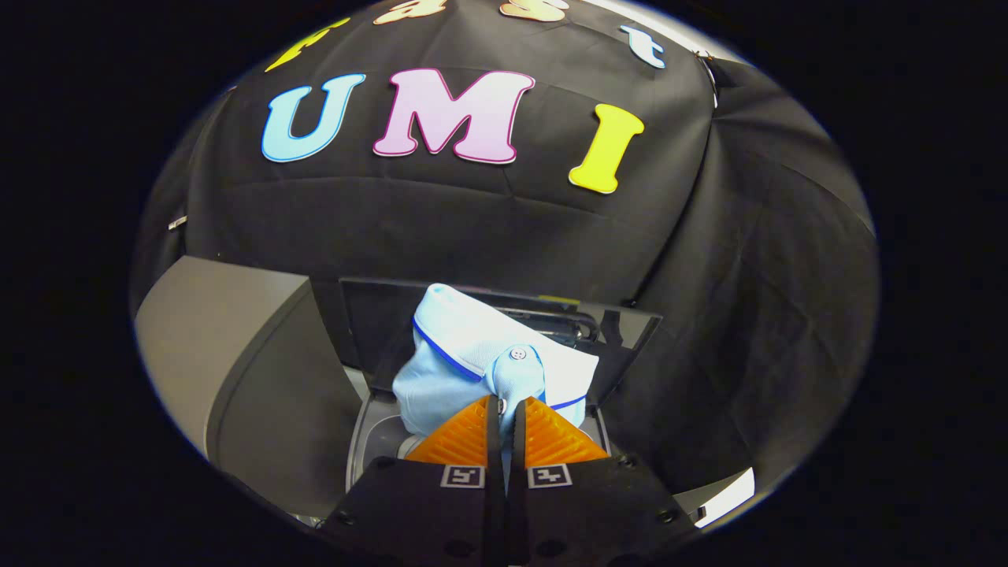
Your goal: Put the clothes into the washing machine and then close the washing machine lid.
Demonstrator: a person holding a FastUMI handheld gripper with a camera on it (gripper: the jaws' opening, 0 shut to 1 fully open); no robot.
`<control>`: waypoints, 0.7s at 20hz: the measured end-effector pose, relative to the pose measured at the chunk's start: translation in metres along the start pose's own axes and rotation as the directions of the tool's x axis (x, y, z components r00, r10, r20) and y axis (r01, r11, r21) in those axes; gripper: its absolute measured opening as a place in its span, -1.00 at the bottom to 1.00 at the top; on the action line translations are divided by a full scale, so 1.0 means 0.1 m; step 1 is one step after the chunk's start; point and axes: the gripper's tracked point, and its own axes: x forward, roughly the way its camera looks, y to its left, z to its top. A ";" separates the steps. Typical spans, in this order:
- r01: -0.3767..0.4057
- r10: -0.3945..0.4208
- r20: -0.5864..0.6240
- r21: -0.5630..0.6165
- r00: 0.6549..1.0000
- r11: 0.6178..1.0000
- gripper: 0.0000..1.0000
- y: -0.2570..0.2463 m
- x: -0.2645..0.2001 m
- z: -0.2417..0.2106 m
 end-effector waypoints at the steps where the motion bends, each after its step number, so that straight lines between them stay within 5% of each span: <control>1: -0.006 0.006 -0.015 -0.009 1.000 1.000 -0.89 0.02 0.04 -0.10; 14: -0.008 0.000 -0.165 -0.046 0.986 0.999 -0.90 0.17 0.62 -1.20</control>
